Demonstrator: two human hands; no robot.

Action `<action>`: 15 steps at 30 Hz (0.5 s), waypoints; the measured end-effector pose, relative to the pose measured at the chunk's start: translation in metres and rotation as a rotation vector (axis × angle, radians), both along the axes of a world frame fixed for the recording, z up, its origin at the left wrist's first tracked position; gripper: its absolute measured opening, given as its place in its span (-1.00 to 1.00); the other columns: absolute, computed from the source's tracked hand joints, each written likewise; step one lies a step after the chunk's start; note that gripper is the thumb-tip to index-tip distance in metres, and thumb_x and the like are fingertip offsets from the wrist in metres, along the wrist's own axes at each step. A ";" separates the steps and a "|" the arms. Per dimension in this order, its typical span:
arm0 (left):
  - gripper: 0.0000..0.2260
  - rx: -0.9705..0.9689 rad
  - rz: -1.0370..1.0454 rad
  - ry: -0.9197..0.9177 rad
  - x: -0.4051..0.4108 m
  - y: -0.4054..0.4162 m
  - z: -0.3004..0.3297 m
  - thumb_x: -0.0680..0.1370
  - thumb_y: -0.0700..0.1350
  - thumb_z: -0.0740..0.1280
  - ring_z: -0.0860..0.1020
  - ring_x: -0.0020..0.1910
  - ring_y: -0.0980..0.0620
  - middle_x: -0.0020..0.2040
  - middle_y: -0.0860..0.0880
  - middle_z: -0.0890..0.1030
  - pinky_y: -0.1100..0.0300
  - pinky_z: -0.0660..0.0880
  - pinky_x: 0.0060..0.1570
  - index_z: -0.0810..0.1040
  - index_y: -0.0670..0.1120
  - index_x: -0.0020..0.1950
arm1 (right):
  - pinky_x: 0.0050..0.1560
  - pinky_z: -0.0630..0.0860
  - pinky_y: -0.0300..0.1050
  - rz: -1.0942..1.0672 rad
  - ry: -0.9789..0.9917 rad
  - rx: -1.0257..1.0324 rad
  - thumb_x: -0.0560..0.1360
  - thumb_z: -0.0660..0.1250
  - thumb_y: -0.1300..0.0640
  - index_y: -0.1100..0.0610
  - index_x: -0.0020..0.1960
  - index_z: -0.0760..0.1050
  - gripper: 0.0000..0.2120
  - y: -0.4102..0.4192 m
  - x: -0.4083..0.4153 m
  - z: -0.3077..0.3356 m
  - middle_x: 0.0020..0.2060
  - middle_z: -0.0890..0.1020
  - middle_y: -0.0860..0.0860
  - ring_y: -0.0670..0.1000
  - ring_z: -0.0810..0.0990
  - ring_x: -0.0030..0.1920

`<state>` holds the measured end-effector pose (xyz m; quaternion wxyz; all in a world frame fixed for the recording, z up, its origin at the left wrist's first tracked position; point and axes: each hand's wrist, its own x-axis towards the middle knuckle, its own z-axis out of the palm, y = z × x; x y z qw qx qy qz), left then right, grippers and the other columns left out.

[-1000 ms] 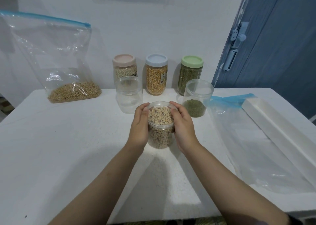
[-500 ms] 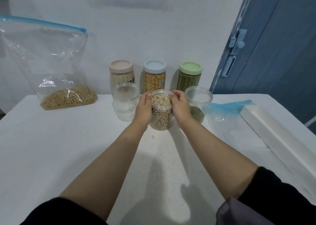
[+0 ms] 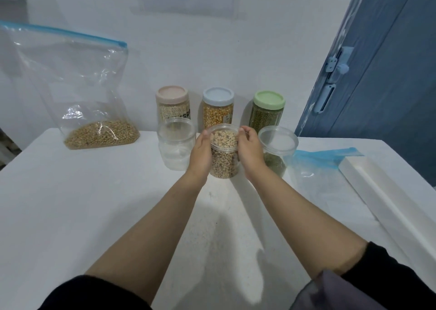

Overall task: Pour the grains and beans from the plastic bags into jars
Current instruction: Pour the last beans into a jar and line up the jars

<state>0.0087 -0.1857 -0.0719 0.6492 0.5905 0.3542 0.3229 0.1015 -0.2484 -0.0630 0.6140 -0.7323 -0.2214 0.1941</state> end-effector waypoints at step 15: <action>-0.77 0.252 0.406 -0.211 -0.121 0.007 0.039 0.66 -0.10 0.17 0.45 0.25 0.19 0.25 0.22 0.48 0.07 0.39 0.36 0.47 0.21 0.19 | 0.15 0.52 -0.08 0.106 0.034 0.255 0.65 0.22 0.07 -0.11 0.09 0.51 -0.87 -0.016 -0.105 0.062 0.11 0.60 -0.05 -0.03 0.56 0.13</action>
